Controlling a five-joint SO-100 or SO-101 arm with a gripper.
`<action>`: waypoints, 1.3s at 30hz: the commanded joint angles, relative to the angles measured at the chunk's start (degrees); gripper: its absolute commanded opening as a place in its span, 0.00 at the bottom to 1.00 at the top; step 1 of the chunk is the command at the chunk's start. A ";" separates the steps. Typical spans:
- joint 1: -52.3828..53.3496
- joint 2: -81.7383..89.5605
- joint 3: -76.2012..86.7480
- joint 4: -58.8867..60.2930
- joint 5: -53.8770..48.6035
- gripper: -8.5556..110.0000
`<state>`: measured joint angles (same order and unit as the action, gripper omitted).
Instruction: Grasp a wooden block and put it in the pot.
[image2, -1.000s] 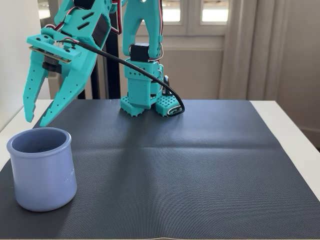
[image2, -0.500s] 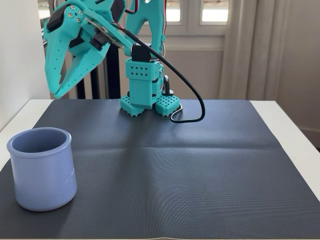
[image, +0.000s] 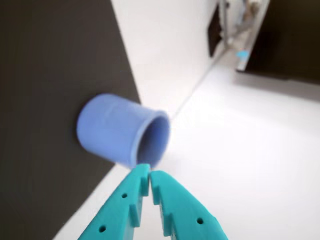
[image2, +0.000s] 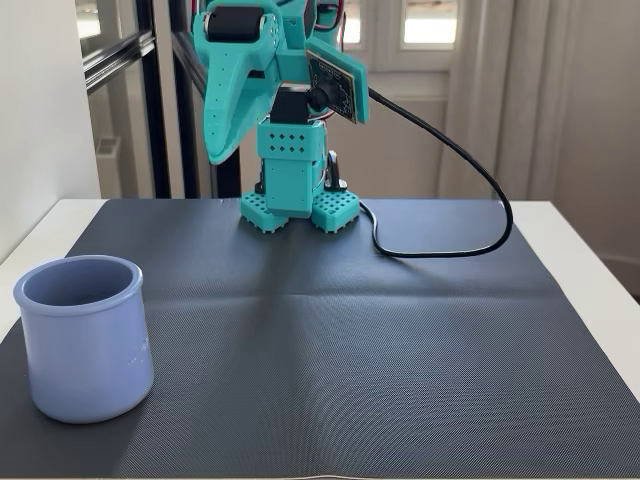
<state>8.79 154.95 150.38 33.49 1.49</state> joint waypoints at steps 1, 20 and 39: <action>-1.23 6.59 6.24 0.09 -0.53 0.07; -8.44 27.42 27.77 0.18 -0.79 0.07; -8.26 39.81 29.71 17.75 -0.79 0.07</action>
<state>0.62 194.15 180.44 51.06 0.88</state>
